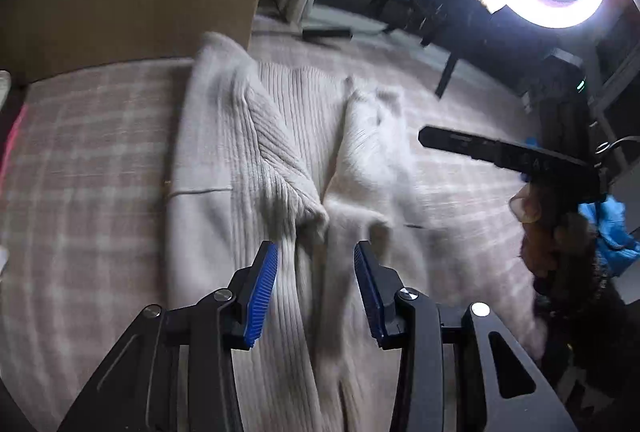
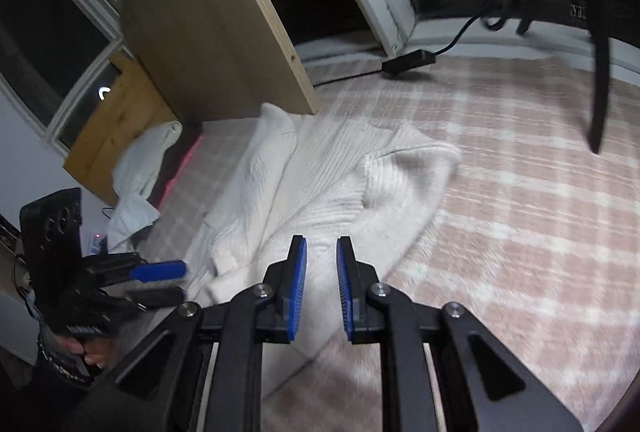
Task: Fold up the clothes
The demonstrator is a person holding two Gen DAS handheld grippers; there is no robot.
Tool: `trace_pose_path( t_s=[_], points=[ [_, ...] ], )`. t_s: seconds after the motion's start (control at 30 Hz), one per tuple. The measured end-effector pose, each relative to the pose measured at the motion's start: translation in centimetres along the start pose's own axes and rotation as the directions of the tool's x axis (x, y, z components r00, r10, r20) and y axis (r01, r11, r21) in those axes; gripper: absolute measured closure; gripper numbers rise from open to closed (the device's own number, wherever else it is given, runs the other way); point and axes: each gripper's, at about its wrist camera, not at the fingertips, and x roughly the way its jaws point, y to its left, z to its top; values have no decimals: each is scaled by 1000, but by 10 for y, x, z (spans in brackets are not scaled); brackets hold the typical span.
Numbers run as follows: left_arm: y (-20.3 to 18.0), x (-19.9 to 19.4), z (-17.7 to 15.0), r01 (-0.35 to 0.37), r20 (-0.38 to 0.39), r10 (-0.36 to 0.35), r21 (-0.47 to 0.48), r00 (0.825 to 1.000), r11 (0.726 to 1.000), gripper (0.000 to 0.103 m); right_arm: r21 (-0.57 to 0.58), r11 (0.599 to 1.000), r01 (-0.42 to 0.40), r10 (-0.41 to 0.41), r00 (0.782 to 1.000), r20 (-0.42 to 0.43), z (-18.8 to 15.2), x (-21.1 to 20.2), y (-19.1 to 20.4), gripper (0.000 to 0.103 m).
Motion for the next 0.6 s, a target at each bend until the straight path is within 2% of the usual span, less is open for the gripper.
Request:
trace_pose_path(
  t_s=[0.07,0.17,0.23,0.33,0.37,0.47,0.57,0.6],
  points=[
    [-1,-17,-7,8,13,-8,0,1000,1000,65,-15,1000,2,-2,1000,-1,-5,-2,4,87],
    [-8,-47,-21,22,36,-23,7,999,1000,65,-25,1000,17,-17,1000,-18,0,22,12,87],
    [-10,-62,-30,44,30,-44,4,999,999,65,-9,1000,-19,18,998,-60,3,48,15,87],
    [-4,-98,-50,36,24,-35,-32,999,999,65,-106,993,47,-55,995,-78,1,69,34,88],
    [-1,-113,-59,28,29,-27,-43,999,999,65,-126,990,67,-78,994,-82,1,66,38,88],
    [12,-159,-84,-30,43,33,-66,999,997,64,-66,998,-10,7,998,-57,-3,37,40,88],
    [26,-199,-108,-97,45,101,-87,994,991,64,-71,997,-43,41,999,-25,-17,11,58,88],
    [31,-209,-116,-97,44,102,-100,994,990,63,-74,996,-49,46,998,-41,-23,15,67,88]
  ],
)
